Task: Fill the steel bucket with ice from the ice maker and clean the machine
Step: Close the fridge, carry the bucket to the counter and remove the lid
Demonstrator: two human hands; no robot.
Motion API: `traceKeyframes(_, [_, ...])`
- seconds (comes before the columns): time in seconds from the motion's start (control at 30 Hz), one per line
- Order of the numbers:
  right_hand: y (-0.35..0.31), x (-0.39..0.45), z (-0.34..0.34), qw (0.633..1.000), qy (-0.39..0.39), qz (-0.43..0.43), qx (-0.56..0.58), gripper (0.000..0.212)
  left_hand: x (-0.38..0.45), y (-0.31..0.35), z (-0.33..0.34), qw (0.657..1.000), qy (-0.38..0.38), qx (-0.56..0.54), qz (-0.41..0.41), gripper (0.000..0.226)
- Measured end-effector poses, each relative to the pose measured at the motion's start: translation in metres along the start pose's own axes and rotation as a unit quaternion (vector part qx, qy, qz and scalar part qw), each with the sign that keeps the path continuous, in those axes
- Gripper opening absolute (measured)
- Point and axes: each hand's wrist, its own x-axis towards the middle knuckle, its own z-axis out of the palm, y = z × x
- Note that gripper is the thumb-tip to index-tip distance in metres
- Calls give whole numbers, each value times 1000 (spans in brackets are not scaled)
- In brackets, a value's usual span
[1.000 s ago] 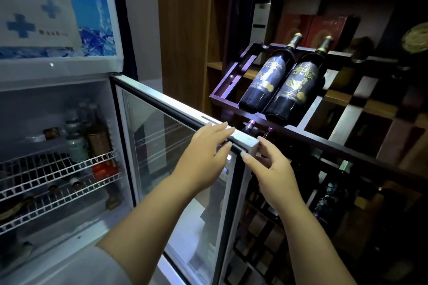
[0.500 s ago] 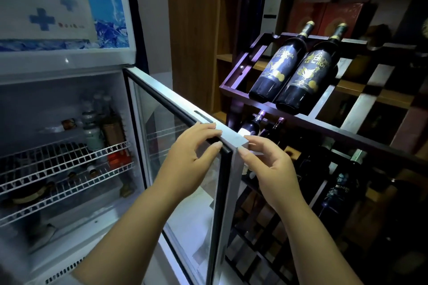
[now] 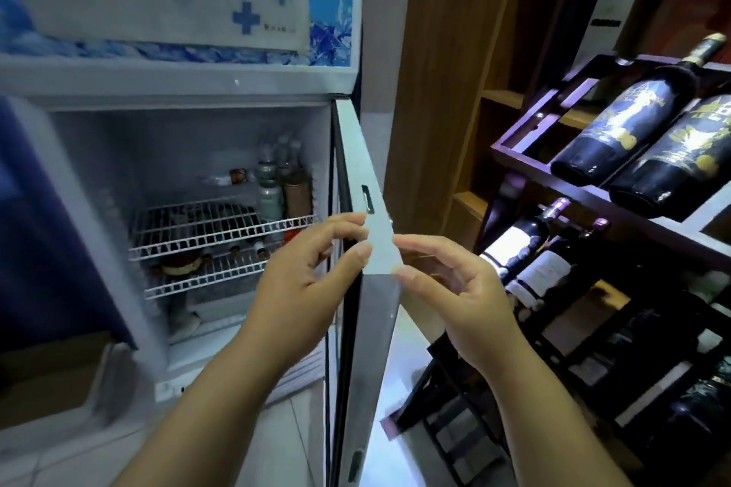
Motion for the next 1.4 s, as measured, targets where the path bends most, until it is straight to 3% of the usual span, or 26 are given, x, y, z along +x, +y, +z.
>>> traceKeyframes(0.17, [-4,25,42,998,-37,-44,-6,22,-8,-6,-41,998,57,-4,-34,17])
traceKeyframes(0.5, [-18,69,127,987,-93,-89,-96,30,-19,-15,-118,986,145,50,-65,20])
traceKeyframes(0.83, [-22,109,205,958,-152,-130,-204,39,-13,-45,-191,944,192,268,-31,29])
traceKeyframes(0.93, [-28,119,230,951,-153,-130,-235,41,-6,-58,-215,932,218,289,-23,24])
traceKeyframes(1.17, [-44,148,279,945,-174,-106,-257,45,10,-85,-266,918,228,324,2,20])
traceKeyframes(1.4, [-43,174,321,947,-170,-86,-258,47,24,-111,-303,936,186,297,-31,35])
